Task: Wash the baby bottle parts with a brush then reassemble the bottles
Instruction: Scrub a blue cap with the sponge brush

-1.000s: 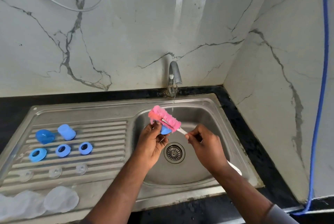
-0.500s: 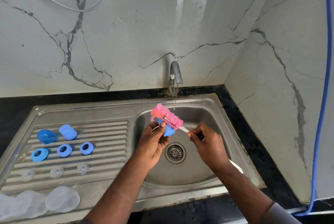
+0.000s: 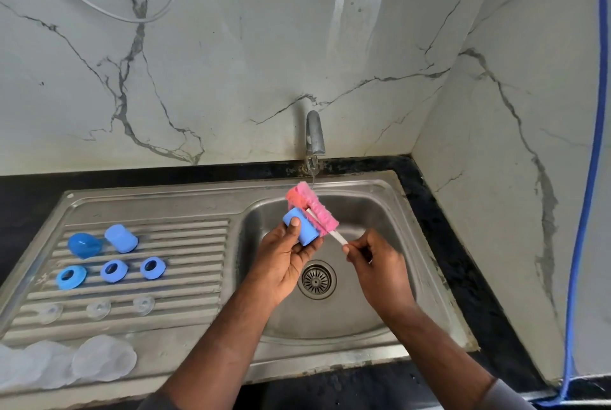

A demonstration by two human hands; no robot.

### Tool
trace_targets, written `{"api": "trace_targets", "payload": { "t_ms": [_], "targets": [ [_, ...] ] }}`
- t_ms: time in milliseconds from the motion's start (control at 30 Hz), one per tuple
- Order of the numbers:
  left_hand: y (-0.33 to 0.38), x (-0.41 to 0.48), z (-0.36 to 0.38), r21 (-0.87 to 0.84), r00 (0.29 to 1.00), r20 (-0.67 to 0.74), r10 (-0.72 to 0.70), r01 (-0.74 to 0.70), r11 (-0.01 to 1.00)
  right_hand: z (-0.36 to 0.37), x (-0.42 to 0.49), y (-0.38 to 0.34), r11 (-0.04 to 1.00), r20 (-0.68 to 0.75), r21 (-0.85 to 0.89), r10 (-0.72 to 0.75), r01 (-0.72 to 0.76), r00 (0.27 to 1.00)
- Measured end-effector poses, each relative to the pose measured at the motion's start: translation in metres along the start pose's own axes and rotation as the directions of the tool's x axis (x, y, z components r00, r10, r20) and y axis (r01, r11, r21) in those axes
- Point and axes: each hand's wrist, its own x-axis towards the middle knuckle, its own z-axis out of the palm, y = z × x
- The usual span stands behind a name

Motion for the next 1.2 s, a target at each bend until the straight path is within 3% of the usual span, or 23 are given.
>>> {"api": "trace_targets", "payload": {
  "t_ms": [433, 600, 800, 967, 1200],
  "targets": [
    [-0.007, 0.0, 0.023, -0.057, 0.992, -0.058, 0.114, -0.117, 0.991, -0.016, 0.016, 0.011, 0.996, 0.047, 0.059, 0.058, -0.061, 0.997],
    [0.001, -0.004, 0.025, -0.102, 0.995, -0.059, 0.078, -0.084, 0.991, -0.017, 0.012, 0.009, 0.997, 0.058, 0.078, -0.034, 0.029, 0.998],
    [-0.01, -0.002, 0.036, 0.038, 0.986, -0.028, 0.163, -0.162, 0.986, -0.021, 0.021, 0.008, 0.998, 0.042, 0.067, -0.015, 0.012, 0.999],
    [-0.01, -0.005, 0.033, 0.087, 0.99, -0.018, 0.141, -0.139, 0.986, -0.025, 0.016, 0.009, 0.996, 0.044, 0.086, -0.035, 0.031, 0.998],
    [-0.011, -0.006, 0.03, 0.031, 0.991, -0.015, 0.13, -0.13, 0.991, -0.03, 0.015, 0.018, 0.995, 0.059, 0.098, -0.04, 0.034, 0.997]
  ]
}}
